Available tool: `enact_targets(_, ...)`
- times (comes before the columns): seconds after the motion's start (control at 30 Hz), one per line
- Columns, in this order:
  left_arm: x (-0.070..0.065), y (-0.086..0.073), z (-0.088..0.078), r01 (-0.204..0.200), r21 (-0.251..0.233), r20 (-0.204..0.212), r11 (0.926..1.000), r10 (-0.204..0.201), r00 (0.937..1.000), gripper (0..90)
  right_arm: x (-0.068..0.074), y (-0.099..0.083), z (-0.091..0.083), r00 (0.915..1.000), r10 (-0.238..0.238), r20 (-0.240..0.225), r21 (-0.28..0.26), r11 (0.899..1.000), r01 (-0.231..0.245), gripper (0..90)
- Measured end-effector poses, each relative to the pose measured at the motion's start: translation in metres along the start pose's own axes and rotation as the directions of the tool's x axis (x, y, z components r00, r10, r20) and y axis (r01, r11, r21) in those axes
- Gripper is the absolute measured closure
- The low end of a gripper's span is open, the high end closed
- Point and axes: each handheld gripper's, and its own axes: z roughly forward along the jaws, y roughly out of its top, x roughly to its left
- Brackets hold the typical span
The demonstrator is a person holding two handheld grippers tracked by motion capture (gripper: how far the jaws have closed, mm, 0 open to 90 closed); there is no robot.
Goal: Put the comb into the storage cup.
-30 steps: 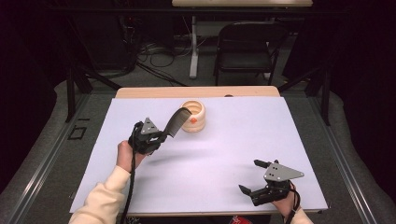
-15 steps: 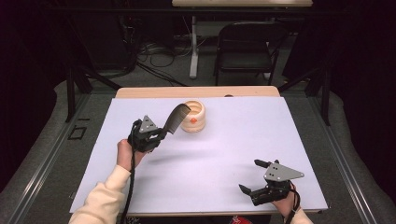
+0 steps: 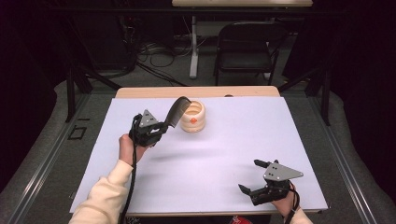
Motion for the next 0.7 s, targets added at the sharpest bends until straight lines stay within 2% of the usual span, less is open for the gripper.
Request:
enact_targets(0.47,0.007,0.014,0.007,0.032,-0.026,0.021,0.9992,-0.031,0.9993,72.3,0.0,0.0,0.0,1.0,0.001,0.008,0.004,1.0,-0.001,0.0)
enact_targets(0.7,0.007,0.021,0.012,0.03,-0.027,0.022,0.9992,-0.029,0.9993,72.4,-0.001,-0.001,0.001,0.9999,0.01,0.008,0.004,1.0,-0.01,0.0)
